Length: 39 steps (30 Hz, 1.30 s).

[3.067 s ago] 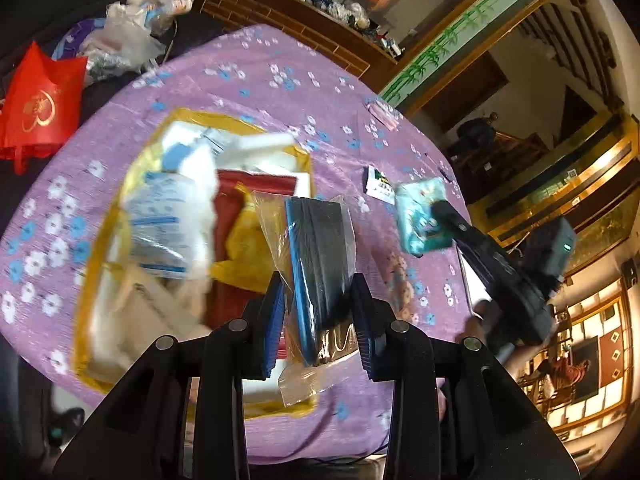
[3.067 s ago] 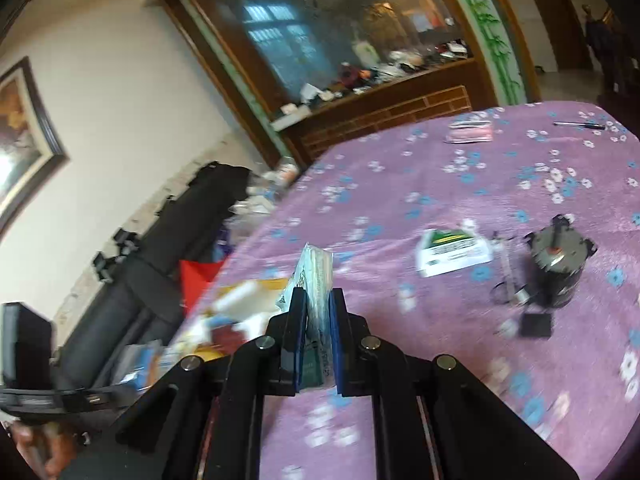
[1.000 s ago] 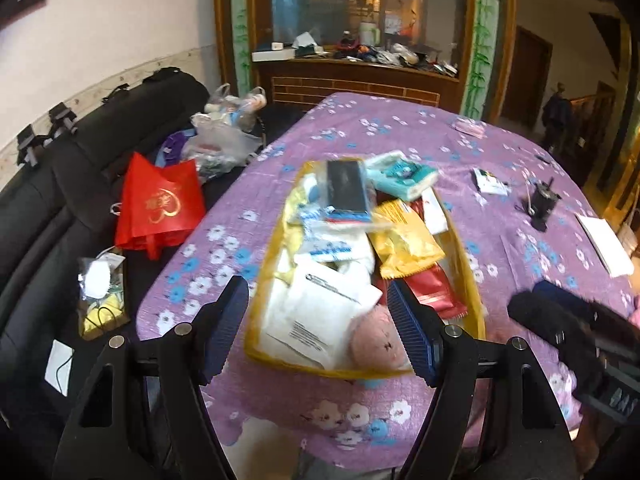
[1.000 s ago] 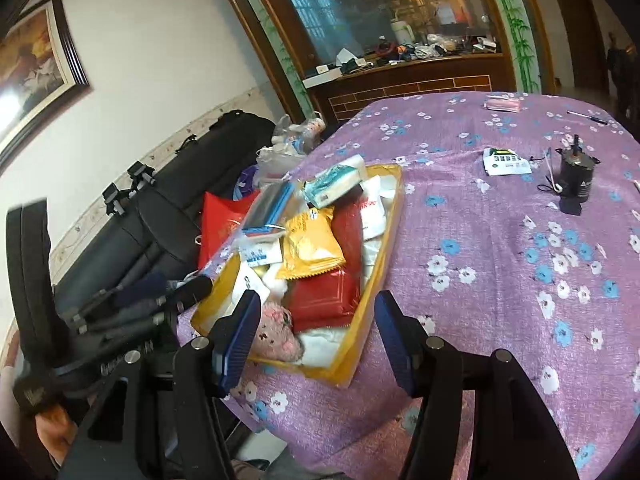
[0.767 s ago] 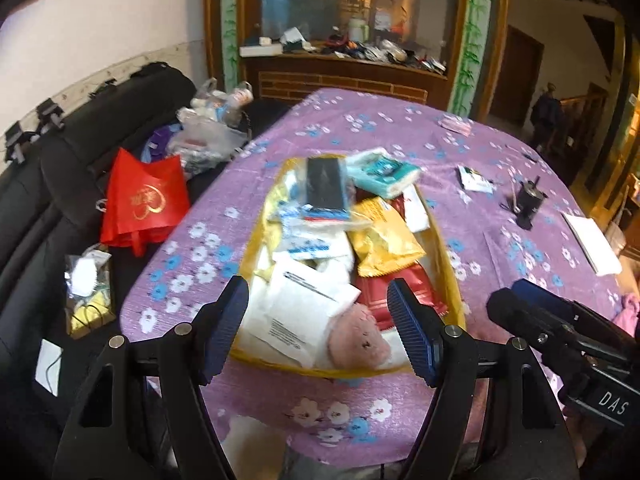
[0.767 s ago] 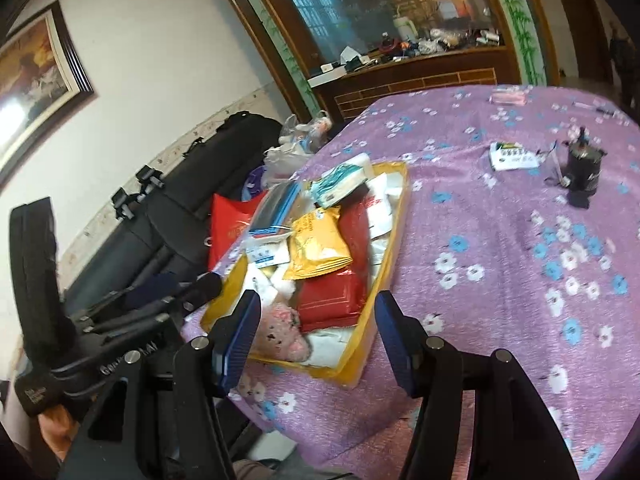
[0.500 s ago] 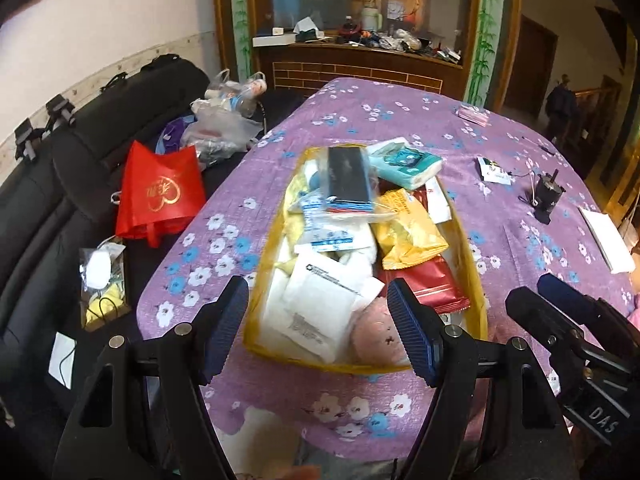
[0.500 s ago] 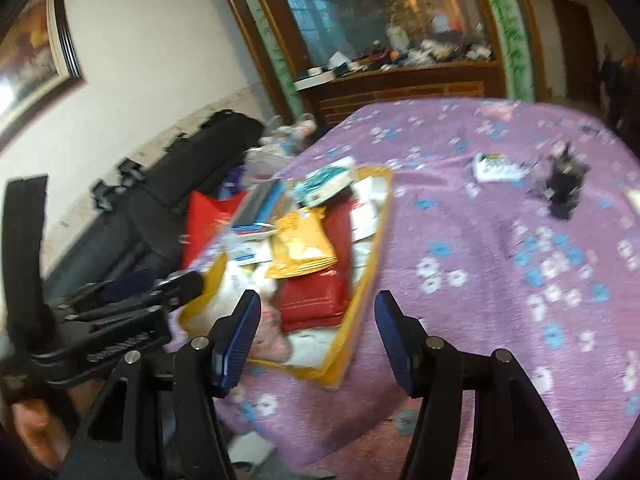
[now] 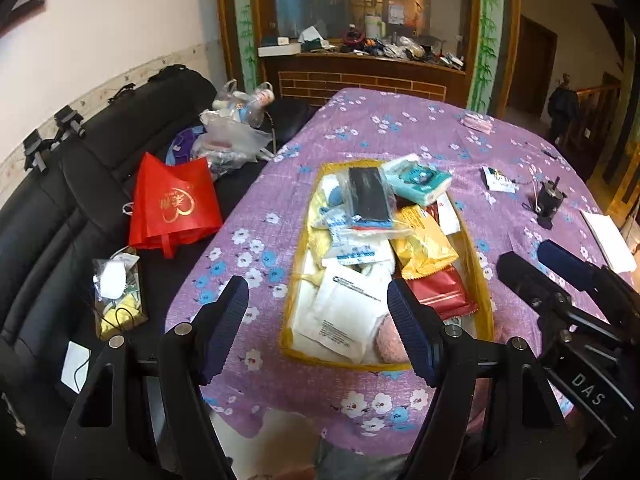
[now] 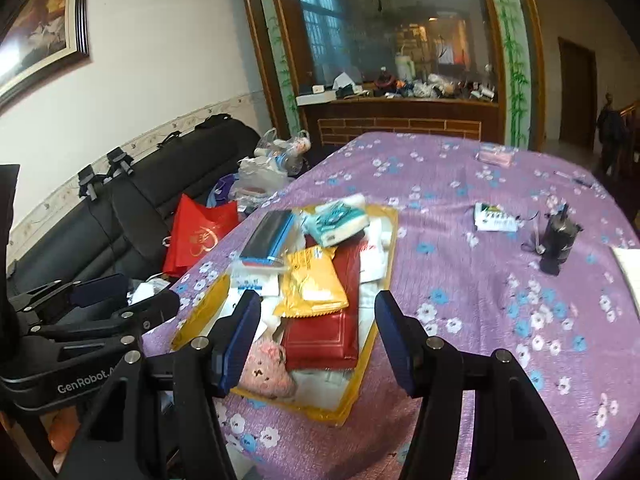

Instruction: Organize soft objects

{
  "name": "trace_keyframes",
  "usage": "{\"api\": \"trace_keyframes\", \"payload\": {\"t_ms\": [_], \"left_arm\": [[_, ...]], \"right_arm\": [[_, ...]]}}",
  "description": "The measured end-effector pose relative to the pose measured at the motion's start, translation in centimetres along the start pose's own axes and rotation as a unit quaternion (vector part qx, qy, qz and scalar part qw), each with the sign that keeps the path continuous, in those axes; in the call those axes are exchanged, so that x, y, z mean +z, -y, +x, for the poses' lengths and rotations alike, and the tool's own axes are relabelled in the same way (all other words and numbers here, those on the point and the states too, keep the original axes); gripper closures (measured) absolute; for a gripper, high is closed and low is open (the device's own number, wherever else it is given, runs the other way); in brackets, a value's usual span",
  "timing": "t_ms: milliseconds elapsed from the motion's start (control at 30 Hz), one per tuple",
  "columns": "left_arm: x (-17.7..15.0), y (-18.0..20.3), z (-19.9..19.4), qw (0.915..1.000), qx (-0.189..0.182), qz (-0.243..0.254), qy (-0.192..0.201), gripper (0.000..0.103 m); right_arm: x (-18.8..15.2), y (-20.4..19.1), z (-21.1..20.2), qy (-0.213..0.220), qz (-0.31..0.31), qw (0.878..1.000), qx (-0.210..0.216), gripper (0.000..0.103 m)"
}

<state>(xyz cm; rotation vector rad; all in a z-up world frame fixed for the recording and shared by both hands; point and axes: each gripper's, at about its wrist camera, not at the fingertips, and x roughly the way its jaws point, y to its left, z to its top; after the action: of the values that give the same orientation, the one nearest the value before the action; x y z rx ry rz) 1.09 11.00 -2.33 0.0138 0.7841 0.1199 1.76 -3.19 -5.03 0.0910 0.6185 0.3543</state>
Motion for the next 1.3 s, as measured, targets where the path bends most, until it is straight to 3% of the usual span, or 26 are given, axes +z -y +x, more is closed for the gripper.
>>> {"api": "trace_keyframes", "payload": {"t_ms": [100,333,833,1300], "left_arm": [[0.1,-0.2,-0.4,1.0,0.002,0.004,0.0,0.03],[0.2,-0.1,-0.8,0.9998,0.01,0.016,0.004,0.03],[-0.2,1.0,-0.6,0.9992,0.002,0.038,-0.009,0.03],[-0.3,0.6,0.1,0.9994,-0.015,0.022,-0.019,0.03]], "right_arm": [[-0.2,0.5,-0.3,0.003,0.035,0.999,0.004,0.044],[0.1,0.3,-0.3,0.006,0.044,0.999,-0.002,0.044],[-0.3,-0.3,-0.6,-0.006,0.03,0.999,-0.012,0.044],[-0.1,-0.1,-0.6,-0.003,0.029,0.999,-0.02,0.044]]}}
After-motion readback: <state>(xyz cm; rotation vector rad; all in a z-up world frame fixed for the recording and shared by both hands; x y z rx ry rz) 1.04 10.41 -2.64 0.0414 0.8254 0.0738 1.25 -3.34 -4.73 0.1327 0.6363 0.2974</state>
